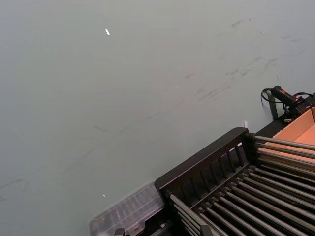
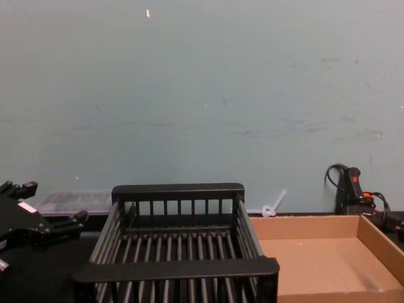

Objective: Pick up the white tape and place it into the black box , Pick up the silver tape and place it into the brown box.

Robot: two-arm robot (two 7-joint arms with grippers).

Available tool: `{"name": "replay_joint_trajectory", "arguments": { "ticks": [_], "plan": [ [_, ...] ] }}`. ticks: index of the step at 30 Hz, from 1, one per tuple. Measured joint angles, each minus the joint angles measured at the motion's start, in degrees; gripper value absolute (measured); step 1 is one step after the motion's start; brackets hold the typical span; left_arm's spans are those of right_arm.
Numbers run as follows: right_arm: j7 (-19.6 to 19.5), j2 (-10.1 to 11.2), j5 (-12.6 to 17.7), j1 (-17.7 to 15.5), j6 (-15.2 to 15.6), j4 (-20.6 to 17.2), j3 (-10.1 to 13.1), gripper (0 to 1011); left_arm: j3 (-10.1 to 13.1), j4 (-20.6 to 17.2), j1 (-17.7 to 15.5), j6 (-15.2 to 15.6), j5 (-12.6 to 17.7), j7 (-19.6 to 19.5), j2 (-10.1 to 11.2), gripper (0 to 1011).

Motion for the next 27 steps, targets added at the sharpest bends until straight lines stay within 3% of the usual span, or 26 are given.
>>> {"name": "replay_joint_trajectory", "arguments": {
  "ticks": [27],
  "plan": [
    [0.0, 0.0, 0.0, 0.0, 0.0, 0.0, 0.0, 1002, 0.0, 0.0, 0.0, 0.0, 0.0, 0.0, 0.0, 1001]
  ]
}}
